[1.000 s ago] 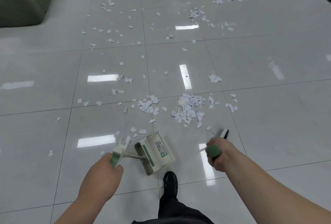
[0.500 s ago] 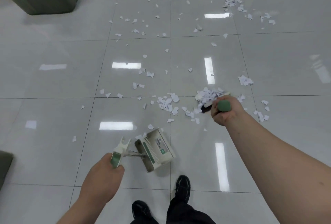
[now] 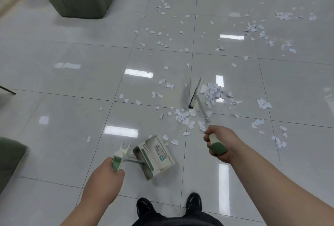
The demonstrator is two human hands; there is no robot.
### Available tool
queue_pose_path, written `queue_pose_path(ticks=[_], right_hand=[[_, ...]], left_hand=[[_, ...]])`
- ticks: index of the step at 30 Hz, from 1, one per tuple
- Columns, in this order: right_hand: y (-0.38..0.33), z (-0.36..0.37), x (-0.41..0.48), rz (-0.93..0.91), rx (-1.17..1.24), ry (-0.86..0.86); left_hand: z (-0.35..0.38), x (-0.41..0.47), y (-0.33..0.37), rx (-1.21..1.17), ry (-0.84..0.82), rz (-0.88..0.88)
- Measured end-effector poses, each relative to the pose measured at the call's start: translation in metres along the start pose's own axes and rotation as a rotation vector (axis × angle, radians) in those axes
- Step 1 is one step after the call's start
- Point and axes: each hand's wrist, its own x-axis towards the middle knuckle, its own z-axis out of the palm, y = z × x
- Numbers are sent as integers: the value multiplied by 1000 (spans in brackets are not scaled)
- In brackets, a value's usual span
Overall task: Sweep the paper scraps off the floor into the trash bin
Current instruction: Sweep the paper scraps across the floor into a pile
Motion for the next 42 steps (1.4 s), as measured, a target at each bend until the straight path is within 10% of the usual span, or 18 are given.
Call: queue_pose_path(ticks=[24,42], right_hand=[[178,429,6,478,-520,-558],[78,252,-14,376,-720,-276]], left_hand=[[-102,-1,-285,-258,148,-410],[-98,-2,-308,-143,130,-416]])
